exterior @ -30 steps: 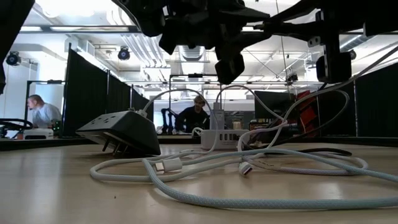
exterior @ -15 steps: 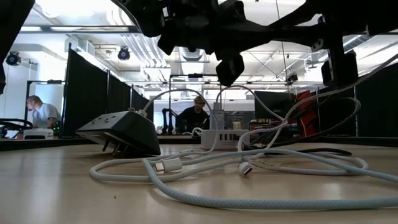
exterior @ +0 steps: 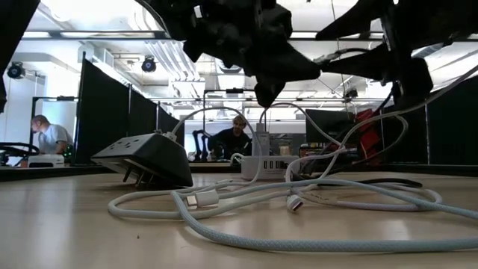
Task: Insert USB
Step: Insert the black charger cable into the bottom black outlet extension
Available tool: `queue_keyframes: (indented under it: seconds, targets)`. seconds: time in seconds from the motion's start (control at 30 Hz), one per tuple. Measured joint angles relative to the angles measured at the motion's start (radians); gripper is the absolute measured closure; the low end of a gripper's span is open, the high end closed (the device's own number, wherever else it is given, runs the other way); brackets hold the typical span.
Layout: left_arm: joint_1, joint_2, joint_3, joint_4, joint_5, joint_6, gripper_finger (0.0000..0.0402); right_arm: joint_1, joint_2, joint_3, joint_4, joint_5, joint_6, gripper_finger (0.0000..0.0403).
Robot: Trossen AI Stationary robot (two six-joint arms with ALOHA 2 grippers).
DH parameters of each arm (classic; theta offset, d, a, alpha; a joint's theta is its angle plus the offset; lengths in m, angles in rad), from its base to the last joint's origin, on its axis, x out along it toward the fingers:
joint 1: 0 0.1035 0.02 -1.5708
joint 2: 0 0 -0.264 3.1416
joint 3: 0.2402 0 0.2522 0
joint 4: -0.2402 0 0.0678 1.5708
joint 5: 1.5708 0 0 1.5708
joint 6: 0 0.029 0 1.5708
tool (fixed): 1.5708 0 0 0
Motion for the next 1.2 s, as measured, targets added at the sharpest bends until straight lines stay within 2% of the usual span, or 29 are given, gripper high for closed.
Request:
queue_keyframes:
  seconds: [0.1, 0.23, 0.3, 0.37, 0.47, 0.57, 0.7, 0.87, 1.03, 1.2]
  targets:
    - [0.000, -0.004, 0.000, -0.042, -0.104, 0.054, 0.0398, 0.006, -0.026, 0.002, -0.055, 0.020, 0.166, 0.0175]
    - [-0.023, -0.009, -0.001, -0.156, -0.399, 0.214, 0.0398, 0.024, -0.134, 0.002, -0.317, 0.016, 0.471, 0.0167]
    - [-0.042, -0.011, -0.001, -0.188, -0.536, 0.285, 0.0398, 0.025, -0.219, 0.002, -0.430, -0.027, 0.637, 0.0170]
    - [-0.062, -0.010, -0.001, -0.189, -0.628, 0.336, 0.0398, 0.016, -0.312, 0.002, -0.514, -0.136, 0.799, 0.0176]
    - [-0.093, -0.009, -0.002, -0.133, -0.661, 0.421, 0.0398, -0.017, -0.423, -0.001, -0.560, -0.296, 0.933, 0.0184]
    - [-0.135, -0.009, -0.002, -0.056, -0.659, 0.498, 0.0398, -0.043, -0.478, -0.004, -0.559, -0.326, 0.947, 0.0189]
    - [-0.179, -0.009, -0.002, 0.012, -0.675, 0.557, 0.0398, -0.075, -0.462, 0.001, -0.563, -0.335, 0.947, 0.0190]
    - [-0.204, -0.008, -0.002, 0.028, -0.817, 0.565, 0.0398, -0.091, -0.374, 0.041, -0.564, -0.410, 1.009, 0.0185]
    - [-0.204, -0.007, -0.002, 0.035, -0.840, 0.565, 0.0398, -0.091, -0.263, 0.123, -0.641, -0.392, 1.047, 0.0193]
    - [-0.209, -0.007, -0.002, 0.035, -0.844, 0.561, 0.0398, -0.091, -0.169, 0.216, -0.794, -0.233, 1.086, 0.0214]
